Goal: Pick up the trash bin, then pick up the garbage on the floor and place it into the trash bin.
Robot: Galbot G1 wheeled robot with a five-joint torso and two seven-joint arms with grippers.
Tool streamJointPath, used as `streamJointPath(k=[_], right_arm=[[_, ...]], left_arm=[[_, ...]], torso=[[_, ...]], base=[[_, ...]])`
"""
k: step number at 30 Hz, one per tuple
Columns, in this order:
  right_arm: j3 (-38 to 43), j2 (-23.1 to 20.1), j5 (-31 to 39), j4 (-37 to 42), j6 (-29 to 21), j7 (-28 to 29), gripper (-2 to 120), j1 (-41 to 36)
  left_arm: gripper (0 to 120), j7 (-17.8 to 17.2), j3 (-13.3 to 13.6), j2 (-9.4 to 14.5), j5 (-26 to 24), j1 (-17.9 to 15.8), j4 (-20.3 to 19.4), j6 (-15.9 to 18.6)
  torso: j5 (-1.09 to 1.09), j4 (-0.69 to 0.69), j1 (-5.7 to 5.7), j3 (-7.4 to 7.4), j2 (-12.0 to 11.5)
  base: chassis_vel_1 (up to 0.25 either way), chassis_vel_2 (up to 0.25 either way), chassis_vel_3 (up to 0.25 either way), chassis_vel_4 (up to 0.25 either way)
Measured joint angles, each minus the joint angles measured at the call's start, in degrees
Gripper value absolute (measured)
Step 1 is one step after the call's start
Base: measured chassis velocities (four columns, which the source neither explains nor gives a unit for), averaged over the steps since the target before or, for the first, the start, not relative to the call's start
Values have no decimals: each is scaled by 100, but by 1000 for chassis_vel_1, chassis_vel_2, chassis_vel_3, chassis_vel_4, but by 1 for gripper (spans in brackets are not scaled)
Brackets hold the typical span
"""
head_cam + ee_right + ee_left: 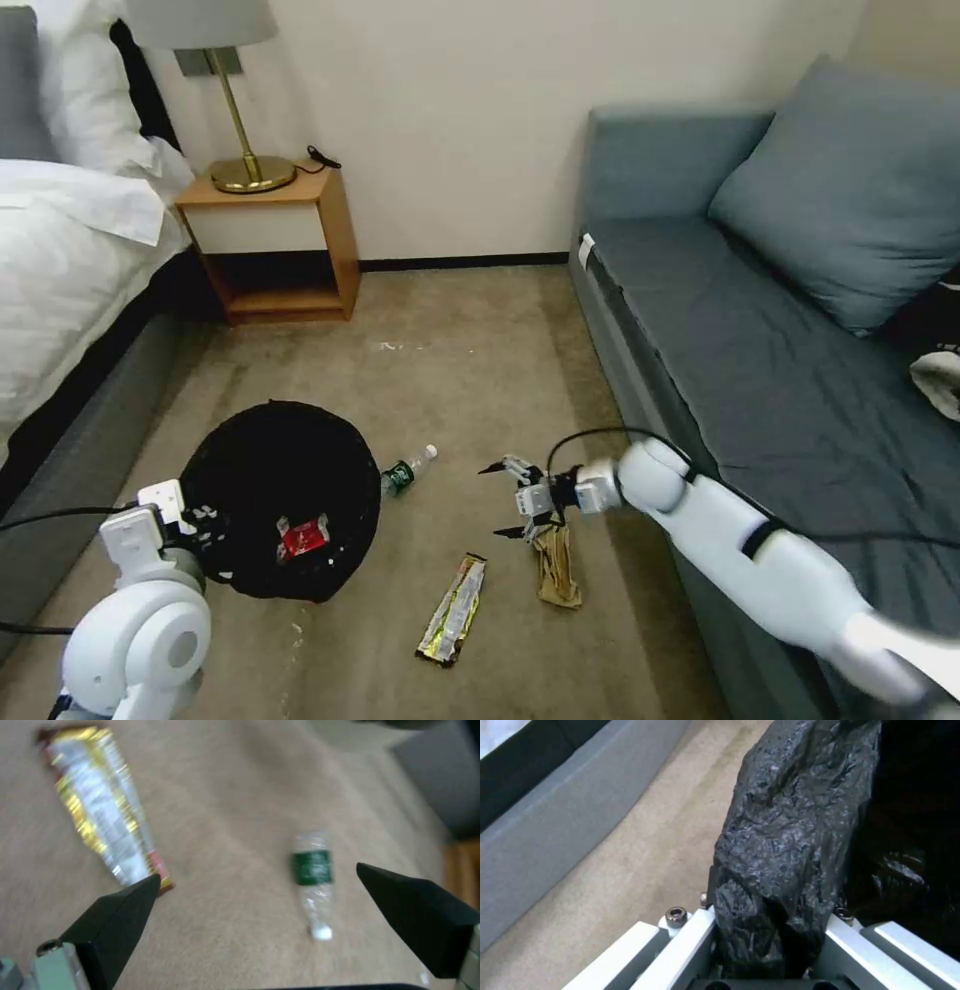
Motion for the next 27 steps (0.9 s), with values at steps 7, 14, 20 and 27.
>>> streamJointPath(k=[7, 14, 20, 27], right_arm=[[-222, 462, -991, -189, 472, -603, 100, 102], [-417, 816, -1708, -335, 794, -771, 100, 71], [-423, 1088, -2160, -448, 1028, -836, 100, 30], [-510, 1422, -2472, -462, 1116, -1016, 100, -93]], left_arm=[[1, 53, -53, -119, 165, 173, -78, -37], [1, 90, -70, -228, 247, 230, -111, -52], [1, 100, -84, -233, 261, 232, -133, -52], [1, 100, -107, -269, 270, 254, -178, -52]], torso=[[0, 1, 0, -1, 0], [1, 0, 0, -1, 0], [0, 0, 0, -1, 0], [0, 0, 0, -1, 0]], base=[[0, 0, 0, 0], [0, 0, 0, 0], [0, 0, 0, 0], [0, 0, 0, 0]])
